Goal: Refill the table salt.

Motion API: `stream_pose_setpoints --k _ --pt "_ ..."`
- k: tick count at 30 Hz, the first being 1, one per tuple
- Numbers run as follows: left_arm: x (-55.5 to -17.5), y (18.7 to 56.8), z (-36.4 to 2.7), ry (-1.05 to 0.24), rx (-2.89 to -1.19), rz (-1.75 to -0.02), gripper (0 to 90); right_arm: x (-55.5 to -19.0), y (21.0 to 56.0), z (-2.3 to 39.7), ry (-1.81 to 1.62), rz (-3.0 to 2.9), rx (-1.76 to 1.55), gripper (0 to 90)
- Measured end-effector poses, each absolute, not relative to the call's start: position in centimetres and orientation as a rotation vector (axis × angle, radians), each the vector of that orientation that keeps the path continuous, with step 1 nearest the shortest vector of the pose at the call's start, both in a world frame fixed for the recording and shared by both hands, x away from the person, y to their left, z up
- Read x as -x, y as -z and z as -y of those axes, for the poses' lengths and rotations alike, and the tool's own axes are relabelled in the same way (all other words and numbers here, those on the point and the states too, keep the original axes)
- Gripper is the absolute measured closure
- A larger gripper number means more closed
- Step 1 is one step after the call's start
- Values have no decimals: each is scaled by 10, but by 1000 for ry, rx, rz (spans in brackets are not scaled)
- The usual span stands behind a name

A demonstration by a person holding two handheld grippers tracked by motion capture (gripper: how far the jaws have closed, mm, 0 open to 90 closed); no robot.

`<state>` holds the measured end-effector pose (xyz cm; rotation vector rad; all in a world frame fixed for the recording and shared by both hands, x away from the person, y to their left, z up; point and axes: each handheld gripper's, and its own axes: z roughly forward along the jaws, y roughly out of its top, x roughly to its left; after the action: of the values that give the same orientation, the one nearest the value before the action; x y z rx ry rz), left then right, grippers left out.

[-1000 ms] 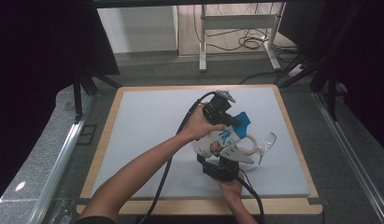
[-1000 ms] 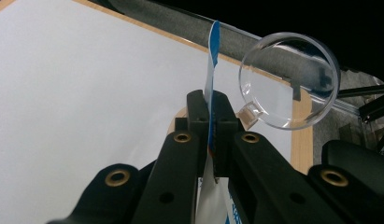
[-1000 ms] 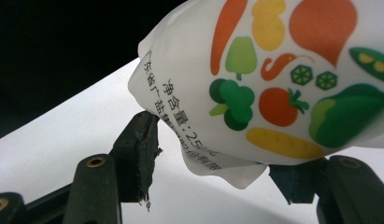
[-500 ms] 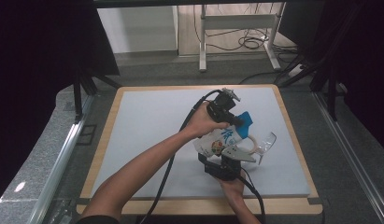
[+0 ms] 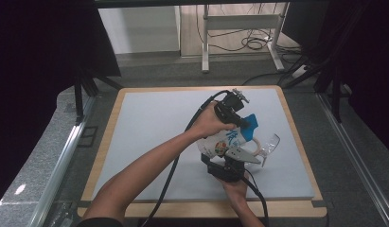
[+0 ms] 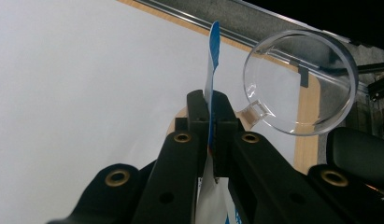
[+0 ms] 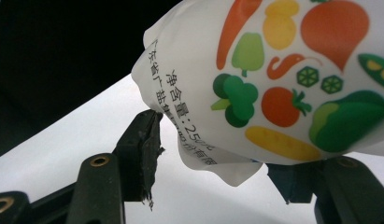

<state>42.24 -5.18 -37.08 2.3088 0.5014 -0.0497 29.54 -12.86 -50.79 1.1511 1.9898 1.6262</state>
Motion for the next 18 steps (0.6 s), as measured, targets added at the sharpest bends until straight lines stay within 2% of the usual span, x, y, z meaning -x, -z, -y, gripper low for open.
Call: stream_pose_setpoints --k 18 --pt "-420 370 63 27 -2350 -506 900 -295 501 128 -1697 -1979 -1150 407"
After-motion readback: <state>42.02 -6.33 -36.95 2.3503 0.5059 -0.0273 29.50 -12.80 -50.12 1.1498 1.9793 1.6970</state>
